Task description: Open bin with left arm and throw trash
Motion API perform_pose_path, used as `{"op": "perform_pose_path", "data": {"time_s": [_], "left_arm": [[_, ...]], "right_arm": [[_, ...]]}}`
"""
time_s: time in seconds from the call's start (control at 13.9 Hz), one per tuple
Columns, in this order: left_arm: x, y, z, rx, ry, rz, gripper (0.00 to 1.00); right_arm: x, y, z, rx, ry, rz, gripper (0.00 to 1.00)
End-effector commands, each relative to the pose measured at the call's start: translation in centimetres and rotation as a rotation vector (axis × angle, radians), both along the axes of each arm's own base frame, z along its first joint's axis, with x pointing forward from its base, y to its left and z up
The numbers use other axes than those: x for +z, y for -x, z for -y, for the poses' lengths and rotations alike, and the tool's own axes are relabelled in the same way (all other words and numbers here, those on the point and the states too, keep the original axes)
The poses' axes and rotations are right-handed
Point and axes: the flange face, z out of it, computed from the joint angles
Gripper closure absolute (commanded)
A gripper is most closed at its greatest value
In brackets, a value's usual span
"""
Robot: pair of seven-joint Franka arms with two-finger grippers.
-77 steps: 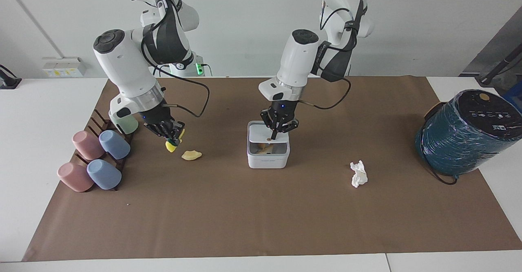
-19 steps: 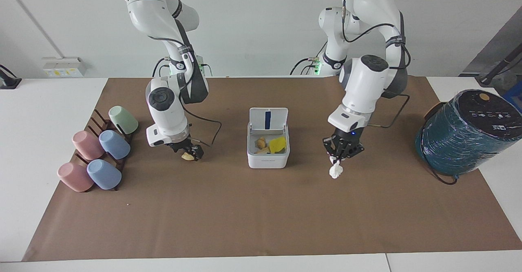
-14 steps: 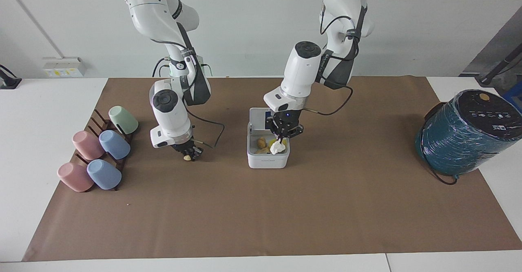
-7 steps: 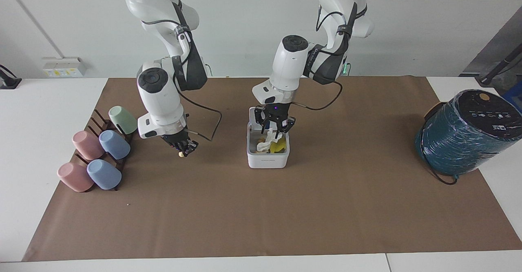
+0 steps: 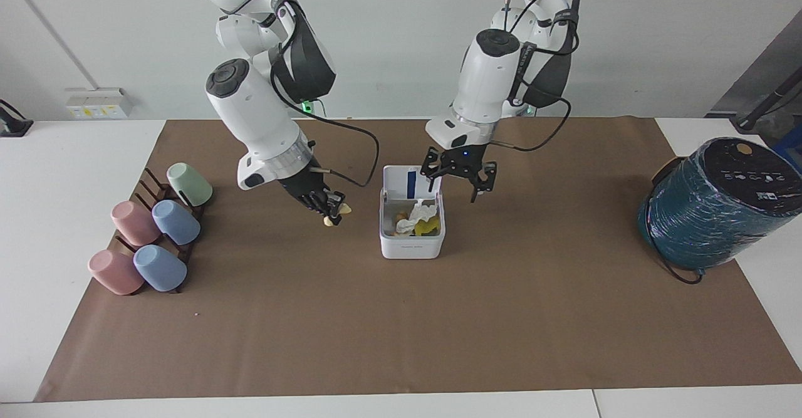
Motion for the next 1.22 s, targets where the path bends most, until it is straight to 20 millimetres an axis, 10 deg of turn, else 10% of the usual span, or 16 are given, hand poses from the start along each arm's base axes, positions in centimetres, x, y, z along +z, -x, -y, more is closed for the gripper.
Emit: {"op": "perform_pose_path", "data": {"time_s": [0.0,0.36,0.72,0.79,1.0,1.15], "left_arm": [[2.6,0.0,-5.9,0.069,-0.033,-0.036,0.0],[5.7,-1.7,-16.6,0.069,-0.066,-0.036,0.0],[10.4,-2.5,-22.6,0.068,-0.089,-0.082,0.0],[11.5,-2.5,-23.2,0.073,-0.09,-0.09,0.0],[13.9,-2.1,-24.1,0.084,-0.098,-0.106,0.0],[15.0,-1.6,-24.3,0.088,-0.101,-0.126,0.0]], "right_arm": [[-0.6,1.0,-5.9,-0.064,-0.057,-0.01,1.0],[-4.8,3.3,-11.2,-0.041,-0.051,-0.045,1.0],[-8.5,5.0,-11.7,-0.026,-0.021,-0.077,1.0],[-8.7,5.0,-11.7,-0.026,-0.02,-0.08,0.92],[-8.9,5.2,-12.4,-0.023,-0.021,-0.085,0.16],[-8.5,5.5,-13.2,-0.01,-0.024,-0.079,0.0]]}}
